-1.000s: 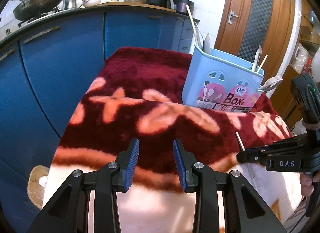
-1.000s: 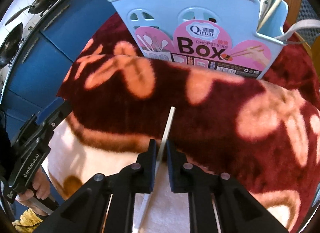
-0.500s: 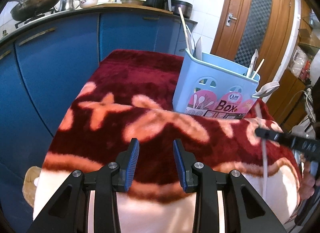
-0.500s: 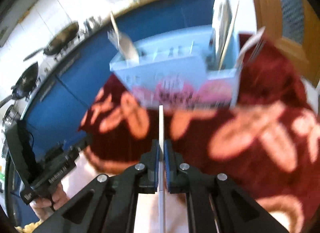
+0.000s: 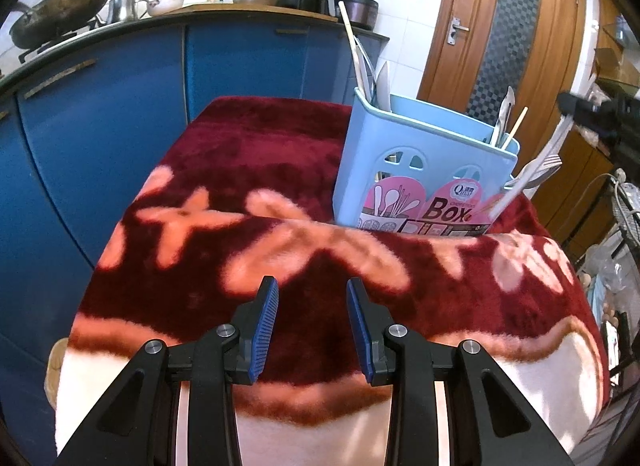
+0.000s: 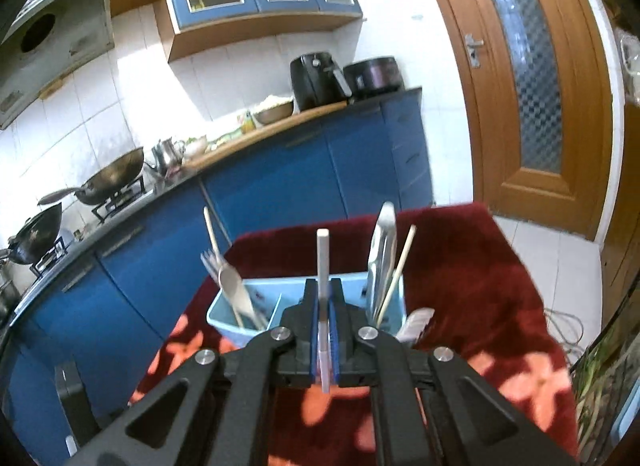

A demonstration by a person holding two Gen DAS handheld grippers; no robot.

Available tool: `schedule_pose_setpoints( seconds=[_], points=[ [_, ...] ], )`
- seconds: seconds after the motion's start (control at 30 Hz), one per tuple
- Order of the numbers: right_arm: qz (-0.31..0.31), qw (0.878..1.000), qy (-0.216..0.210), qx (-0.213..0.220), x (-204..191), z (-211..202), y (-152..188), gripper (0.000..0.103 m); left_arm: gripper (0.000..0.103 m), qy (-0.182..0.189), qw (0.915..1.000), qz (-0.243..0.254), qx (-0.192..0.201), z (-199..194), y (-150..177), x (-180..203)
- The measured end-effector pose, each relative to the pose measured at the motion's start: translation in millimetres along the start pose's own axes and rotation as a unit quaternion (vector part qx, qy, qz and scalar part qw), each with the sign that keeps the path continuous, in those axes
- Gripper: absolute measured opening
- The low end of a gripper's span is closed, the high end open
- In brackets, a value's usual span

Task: Organize utensils
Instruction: 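Lower the chopstick into the caddy and open the right gripper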

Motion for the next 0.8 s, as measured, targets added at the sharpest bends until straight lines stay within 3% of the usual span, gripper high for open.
schedule_pose_setpoints(
  seconds=[0.3,0.47,0.6,0.67,0.73,0.8],
  points=[
    [-0.045,0.996,0.065,0.052,3,-1,-21,0.006,0.036,0.005,1.0000,-0.003,-0.002,5,1,1],
    [-0.070,0.993,0.084,0.041,2,19,-13,0.006,0.036,0.006,1.0000,-0.003,-0.005,7,1,2],
    [-0.070,0.995,0.076,0.008,2,38,-3,0.006,0.036,0.005,1.0000,-0.002,-0.005,5,2,3],
    [-0.057,0.996,0.067,0.009,4,39,0,0.013,0.036,0.005,1.0000,-0.001,-0.004,4,2,3],
    [-0.043,0.997,0.056,0.016,6,34,1,0.034,0.036,0.005,1.0000,-0.001,-0.002,3,2,3],
    [-0.037,0.998,0.041,0.027,6,26,0,0.036,0.036,0.005,1.0000,0.000,0.000,0,3,3]
  ],
)
Point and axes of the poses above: each gripper's, at about its wrist camera, not at the fingertips, and z roughly the way its jaws point, x to its right, y to its underside, the point moved 2 cm from there along z, roughly the way its jaws point, and after that the axes turned 6 degrees about z, right-handed, at the moved point
